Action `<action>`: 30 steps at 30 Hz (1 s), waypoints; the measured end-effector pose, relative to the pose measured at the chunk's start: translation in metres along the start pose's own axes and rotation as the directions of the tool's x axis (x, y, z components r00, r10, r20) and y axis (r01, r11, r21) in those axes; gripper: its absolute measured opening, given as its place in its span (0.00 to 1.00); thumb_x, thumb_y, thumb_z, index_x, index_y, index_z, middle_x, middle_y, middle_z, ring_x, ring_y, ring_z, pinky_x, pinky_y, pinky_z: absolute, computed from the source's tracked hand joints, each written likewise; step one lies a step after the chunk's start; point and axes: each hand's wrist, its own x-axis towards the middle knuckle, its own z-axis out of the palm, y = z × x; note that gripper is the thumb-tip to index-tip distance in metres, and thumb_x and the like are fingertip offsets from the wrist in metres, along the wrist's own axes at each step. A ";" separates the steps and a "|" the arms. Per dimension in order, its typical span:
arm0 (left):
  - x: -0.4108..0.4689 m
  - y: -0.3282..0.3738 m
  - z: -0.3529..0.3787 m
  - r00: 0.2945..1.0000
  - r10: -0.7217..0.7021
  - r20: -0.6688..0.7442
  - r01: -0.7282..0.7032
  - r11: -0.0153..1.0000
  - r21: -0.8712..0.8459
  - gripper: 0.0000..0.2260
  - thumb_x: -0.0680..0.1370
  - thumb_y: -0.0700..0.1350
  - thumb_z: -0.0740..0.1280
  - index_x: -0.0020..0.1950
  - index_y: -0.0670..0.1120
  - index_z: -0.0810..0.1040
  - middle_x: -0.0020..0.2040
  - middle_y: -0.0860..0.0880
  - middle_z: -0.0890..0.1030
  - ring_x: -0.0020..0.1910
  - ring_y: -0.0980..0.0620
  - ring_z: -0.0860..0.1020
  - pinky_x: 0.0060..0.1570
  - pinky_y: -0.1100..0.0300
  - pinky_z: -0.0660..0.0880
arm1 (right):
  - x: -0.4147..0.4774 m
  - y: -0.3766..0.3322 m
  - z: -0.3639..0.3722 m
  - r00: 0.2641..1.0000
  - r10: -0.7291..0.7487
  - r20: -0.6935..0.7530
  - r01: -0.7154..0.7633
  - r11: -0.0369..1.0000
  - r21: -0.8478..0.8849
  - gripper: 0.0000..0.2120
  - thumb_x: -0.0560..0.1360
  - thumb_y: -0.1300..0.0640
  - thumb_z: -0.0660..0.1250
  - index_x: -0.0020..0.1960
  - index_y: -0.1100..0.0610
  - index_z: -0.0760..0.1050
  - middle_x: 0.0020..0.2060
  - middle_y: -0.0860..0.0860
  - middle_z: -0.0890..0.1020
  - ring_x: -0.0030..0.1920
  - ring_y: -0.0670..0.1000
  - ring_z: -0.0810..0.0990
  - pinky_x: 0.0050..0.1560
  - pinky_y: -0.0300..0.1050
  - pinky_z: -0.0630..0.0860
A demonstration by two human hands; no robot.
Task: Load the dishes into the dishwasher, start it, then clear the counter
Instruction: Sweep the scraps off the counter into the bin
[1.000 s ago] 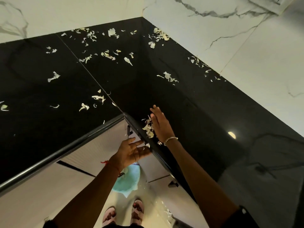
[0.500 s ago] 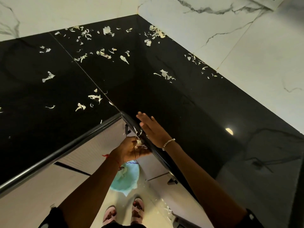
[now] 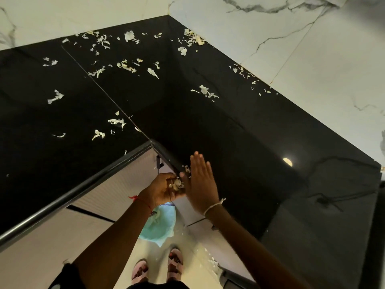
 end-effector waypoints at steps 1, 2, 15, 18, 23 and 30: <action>-0.001 -0.001 0.000 1.000 0.014 -0.012 -0.013 0.999 0.049 0.13 0.80 0.38 0.52 0.42 0.38 0.74 0.33 0.40 0.80 0.31 0.48 0.81 0.30 0.60 0.78 | -0.008 -0.009 0.004 1.000 -0.029 -0.007 0.029 1.000 0.003 0.35 0.74 0.38 0.32 0.75 0.57 0.42 0.70 0.50 0.36 0.71 0.48 0.33 0.71 0.43 0.32; 0.000 -0.003 -0.003 0.999 0.045 -0.021 -0.043 0.995 0.089 0.12 0.80 0.38 0.52 0.44 0.39 0.73 0.35 0.39 0.79 0.34 0.47 0.80 0.30 0.61 0.76 | -0.014 -0.016 0.008 0.996 -0.085 -0.005 0.085 0.995 0.055 0.31 0.77 0.41 0.39 0.75 0.56 0.41 0.69 0.48 0.36 0.71 0.47 0.33 0.71 0.42 0.32; -0.010 -0.020 -0.015 0.998 0.007 -0.069 -0.018 0.988 -0.155 0.15 0.77 0.38 0.55 0.39 0.36 0.79 0.34 0.38 0.82 0.31 0.44 0.82 0.30 0.52 0.80 | -0.048 -0.029 0.030 0.910 0.375 -0.177 0.101 0.212 0.972 0.18 0.74 0.47 0.60 0.52 0.60 0.78 0.48 0.48 0.84 0.51 0.48 0.81 0.51 0.38 0.77; -0.010 -0.033 -0.033 0.993 0.022 -0.114 -0.049 0.970 -0.238 0.14 0.70 0.38 0.57 0.38 0.33 0.81 0.37 0.37 0.82 0.34 0.41 0.83 0.31 0.50 0.80 | -0.055 -0.025 0.060 0.746 0.644 0.171 -0.085 -0.162 0.983 0.09 0.77 0.63 0.59 0.43 0.62 0.76 0.35 0.48 0.84 0.40 0.46 0.82 0.43 0.39 0.77; 0.013 -0.075 -0.077 0.969 0.073 -0.235 -0.135 0.957 -0.257 0.19 0.79 0.38 0.53 0.39 0.36 0.82 0.36 0.42 0.83 0.36 0.47 0.83 0.35 0.60 0.80 | -0.034 -0.022 0.130 0.551 0.529 0.645 -0.219 -0.654 0.724 0.14 0.78 0.60 0.56 0.59 0.64 0.73 0.52 0.60 0.77 0.55 0.57 0.75 0.49 0.43 0.72; 0.088 -0.135 -0.129 0.891 0.143 -0.431 -0.213 0.970 -0.120 0.17 0.81 0.47 0.50 0.39 0.51 0.75 0.27 0.57 0.79 0.34 0.61 0.75 0.38 0.67 0.69 | 0.008 -0.015 0.267 0.577 0.316 0.753 -0.461 -0.636 0.619 0.10 0.77 0.57 0.61 0.44 0.62 0.76 0.34 0.55 0.81 0.36 0.52 0.80 0.40 0.43 0.78</action>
